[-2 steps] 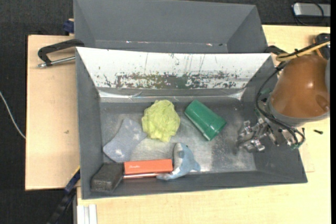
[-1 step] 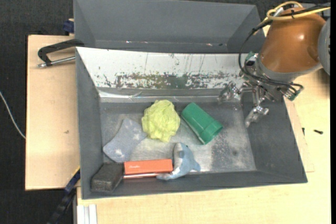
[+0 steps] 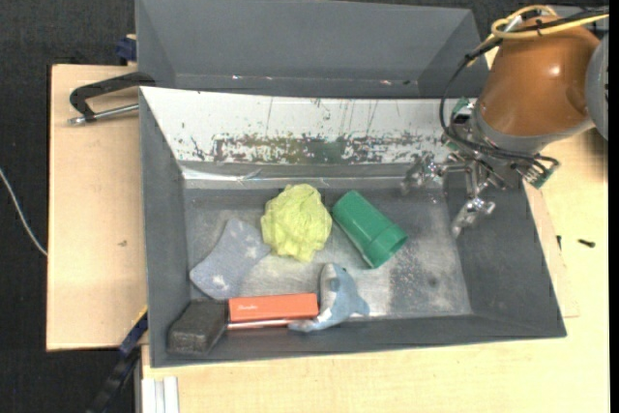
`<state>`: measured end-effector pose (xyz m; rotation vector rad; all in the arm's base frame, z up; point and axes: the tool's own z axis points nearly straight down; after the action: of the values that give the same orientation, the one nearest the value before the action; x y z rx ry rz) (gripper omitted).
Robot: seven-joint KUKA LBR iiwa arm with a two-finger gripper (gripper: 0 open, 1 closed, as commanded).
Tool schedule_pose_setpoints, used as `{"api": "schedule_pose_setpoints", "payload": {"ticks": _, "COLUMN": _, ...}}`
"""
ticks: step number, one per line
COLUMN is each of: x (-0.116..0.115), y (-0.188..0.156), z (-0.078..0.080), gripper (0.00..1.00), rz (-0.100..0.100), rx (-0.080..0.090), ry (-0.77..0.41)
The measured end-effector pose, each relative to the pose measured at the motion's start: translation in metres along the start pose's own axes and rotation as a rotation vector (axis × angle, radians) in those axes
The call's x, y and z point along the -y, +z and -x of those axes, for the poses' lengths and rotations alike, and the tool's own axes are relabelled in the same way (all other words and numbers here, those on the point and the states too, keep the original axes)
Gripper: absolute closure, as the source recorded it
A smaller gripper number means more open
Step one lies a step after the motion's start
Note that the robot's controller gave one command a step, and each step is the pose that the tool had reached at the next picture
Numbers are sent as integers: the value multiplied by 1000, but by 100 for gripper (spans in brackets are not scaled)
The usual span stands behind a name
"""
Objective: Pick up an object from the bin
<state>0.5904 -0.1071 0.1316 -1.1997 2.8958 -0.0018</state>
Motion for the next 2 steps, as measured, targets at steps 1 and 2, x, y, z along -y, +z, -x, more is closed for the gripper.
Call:
{"api": "schedule_pose_setpoints", "payload": {"ticks": 1, "x": -42, "y": 27, "z": 23, "gripper": 0, "rz": 0, "rx": -3, "ry": 4}}
{"api": "schedule_pose_setpoints", "payload": {"ticks": 2, "x": -60, "y": 50, "z": 50, "gripper": 0, "rz": 4, "rx": 1, "ry": -105}}
